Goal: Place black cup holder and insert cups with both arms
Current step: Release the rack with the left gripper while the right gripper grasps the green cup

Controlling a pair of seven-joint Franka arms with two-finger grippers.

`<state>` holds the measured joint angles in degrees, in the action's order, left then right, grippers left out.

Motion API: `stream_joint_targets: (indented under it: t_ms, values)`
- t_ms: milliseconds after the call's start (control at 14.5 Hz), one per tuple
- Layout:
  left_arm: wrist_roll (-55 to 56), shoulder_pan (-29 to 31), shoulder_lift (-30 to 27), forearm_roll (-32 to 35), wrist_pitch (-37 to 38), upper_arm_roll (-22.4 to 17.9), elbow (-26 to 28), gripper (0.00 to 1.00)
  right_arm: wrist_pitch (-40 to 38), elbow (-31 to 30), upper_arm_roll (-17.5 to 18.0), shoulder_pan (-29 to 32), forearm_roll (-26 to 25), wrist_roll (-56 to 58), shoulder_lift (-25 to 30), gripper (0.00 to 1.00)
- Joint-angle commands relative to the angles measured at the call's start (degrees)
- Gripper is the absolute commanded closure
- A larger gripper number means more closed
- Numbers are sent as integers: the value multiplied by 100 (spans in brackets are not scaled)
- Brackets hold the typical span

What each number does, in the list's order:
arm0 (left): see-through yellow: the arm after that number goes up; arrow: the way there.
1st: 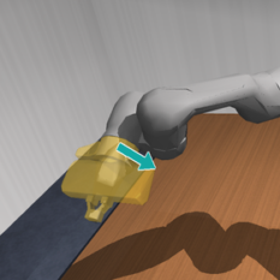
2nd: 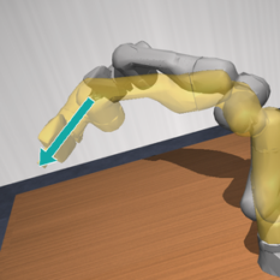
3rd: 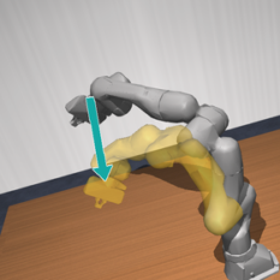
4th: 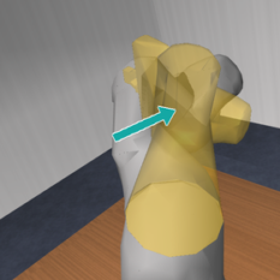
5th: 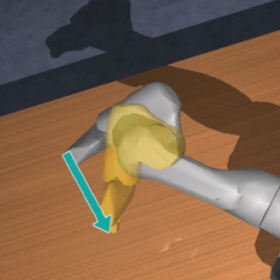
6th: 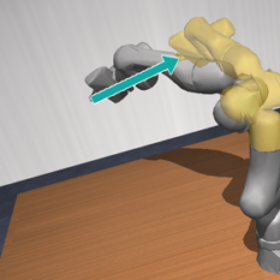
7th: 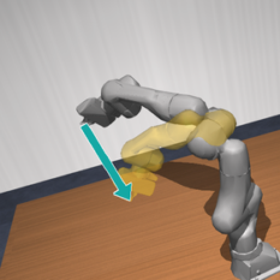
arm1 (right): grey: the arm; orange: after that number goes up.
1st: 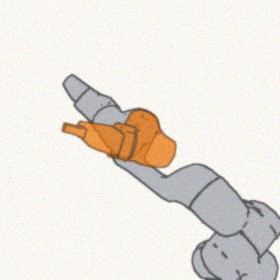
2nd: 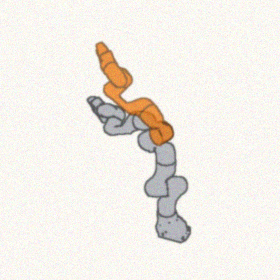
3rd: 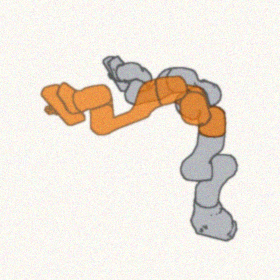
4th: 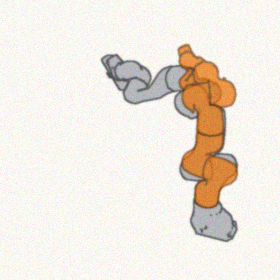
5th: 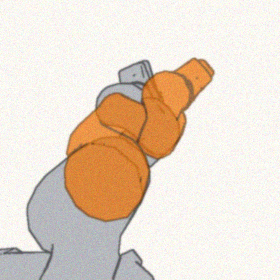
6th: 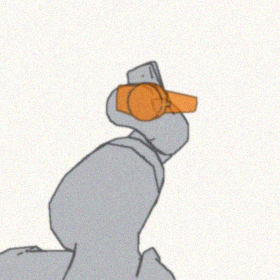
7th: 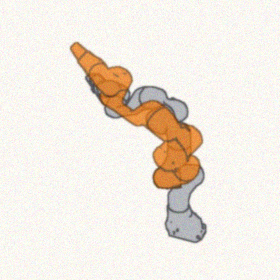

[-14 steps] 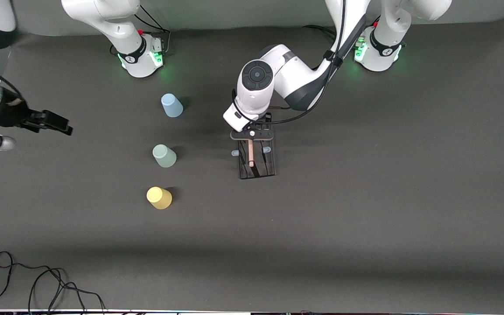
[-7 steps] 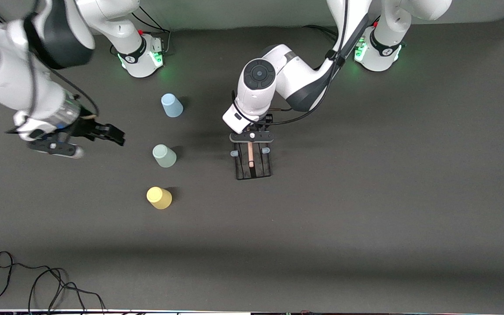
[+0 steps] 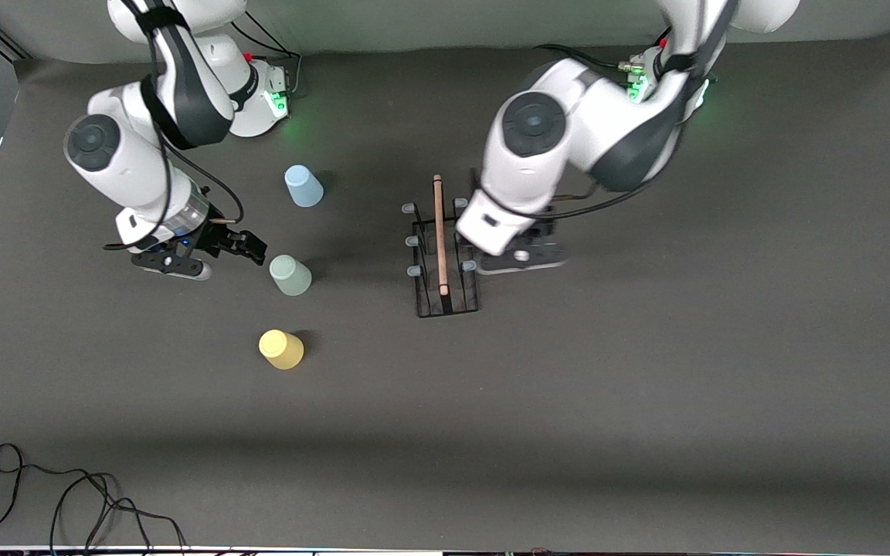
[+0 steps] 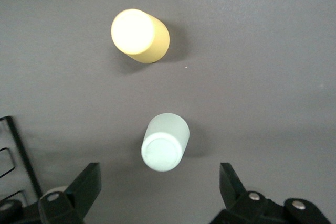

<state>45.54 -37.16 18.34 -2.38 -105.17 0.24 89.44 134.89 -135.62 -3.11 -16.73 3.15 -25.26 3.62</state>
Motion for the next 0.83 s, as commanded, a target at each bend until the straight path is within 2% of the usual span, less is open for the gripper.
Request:
stream_joint_targets:
  t_ms: [0, 138, 345, 553, 760]
  values:
    - [-238, 541, -663, 141, 278, 19, 477, 1, 1263, -824, -23, -58, 89, -146, -202, 0]
    - [-973, 989, -1084, 141, 365, 11, 872, 0, 1556, -844, -31, -267, 456, -181, -580, 0]
    - [-2536, 1972, -1630, 141, 778, 11, 1417, 0, 1952, -800, -31, -366, 1344, -94, -1011, 0]
    - [-3795, 2896, -1938, 141, 1269, 2, 1516, 0, 2268, -809, -31, -489, 1355, -76, -1336, 0]
    - [-3957, 3277, -2140, 500, 1097, 11, 1550, 0, 2524, -800, -23, -497, 1354, -76, -1635, 0]
